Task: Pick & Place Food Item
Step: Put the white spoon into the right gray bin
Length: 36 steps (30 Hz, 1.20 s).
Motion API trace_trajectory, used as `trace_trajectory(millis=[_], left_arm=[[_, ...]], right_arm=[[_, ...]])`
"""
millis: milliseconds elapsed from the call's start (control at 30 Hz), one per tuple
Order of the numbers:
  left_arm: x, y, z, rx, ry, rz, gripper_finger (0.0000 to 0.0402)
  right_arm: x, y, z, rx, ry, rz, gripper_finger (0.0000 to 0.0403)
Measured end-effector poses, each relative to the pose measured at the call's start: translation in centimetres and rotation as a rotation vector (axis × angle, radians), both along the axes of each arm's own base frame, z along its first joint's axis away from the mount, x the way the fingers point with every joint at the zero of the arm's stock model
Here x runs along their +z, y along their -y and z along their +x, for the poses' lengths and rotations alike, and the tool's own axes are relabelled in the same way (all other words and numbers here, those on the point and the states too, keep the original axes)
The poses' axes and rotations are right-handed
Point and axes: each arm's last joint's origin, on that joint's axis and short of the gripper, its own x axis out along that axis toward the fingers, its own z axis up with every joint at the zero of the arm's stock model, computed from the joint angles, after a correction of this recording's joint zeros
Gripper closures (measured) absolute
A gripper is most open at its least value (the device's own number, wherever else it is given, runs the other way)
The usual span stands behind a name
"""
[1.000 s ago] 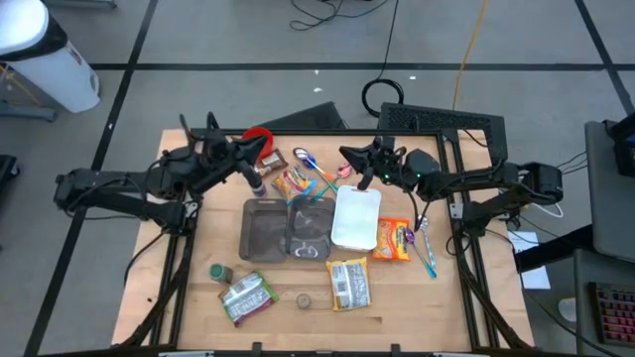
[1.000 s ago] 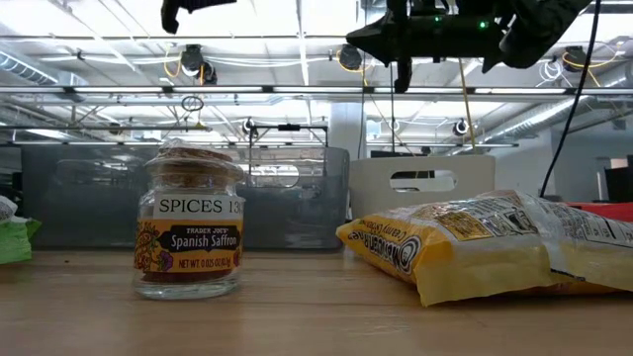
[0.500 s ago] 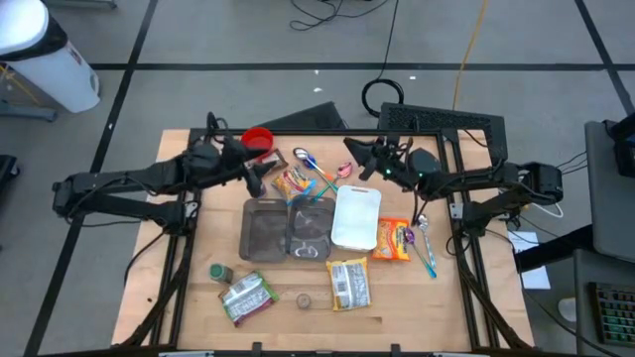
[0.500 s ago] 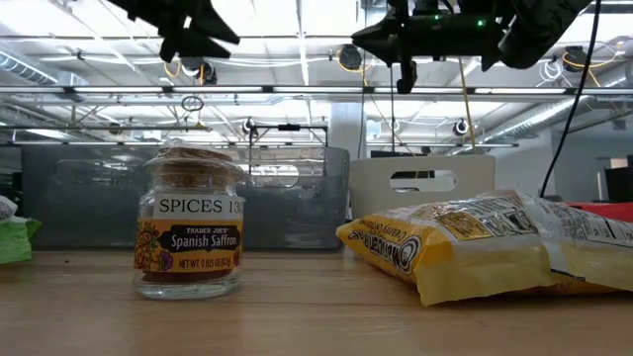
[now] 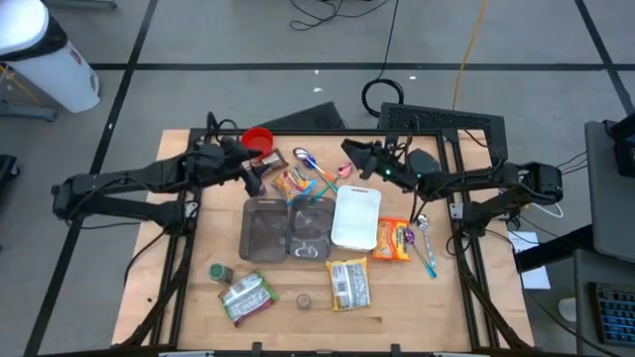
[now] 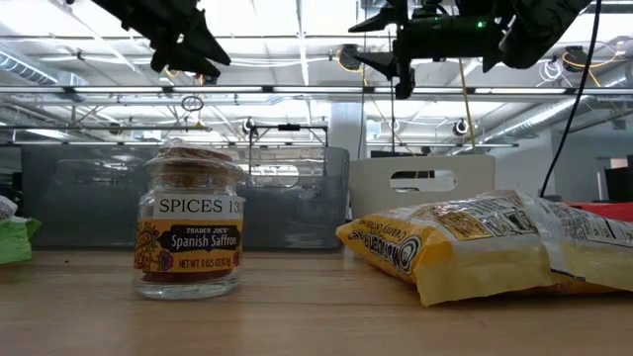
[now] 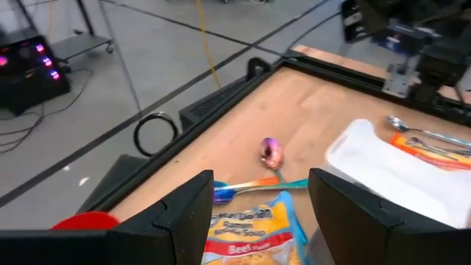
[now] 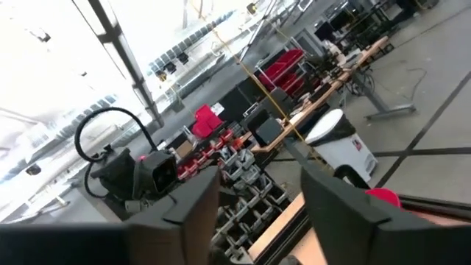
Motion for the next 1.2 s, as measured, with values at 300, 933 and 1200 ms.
trace_trajectory(millis=[300, 933, 1200], left_arm=[[-1.0, -3.7, -0.3, 0.078, 0.015, -0.148, 0.0169], [-2.7, -5.1, 1.8, -0.087, -0.031, -0.199, 0.0169], [-2.0, -4.6, 1.0, -0.110, -0.004, -0.212, 0.0169]], right_arm=[[1.3, 0.9, -0.8, -0.192, 0.062, -0.133, 0.0150], [-1.3, 1.7, -0.1, 0.069, -0.170, -0.056, 0.0160], [-1.1, 3.3, -1.2, 0.226, -0.203, -0.079, 0.0161]])
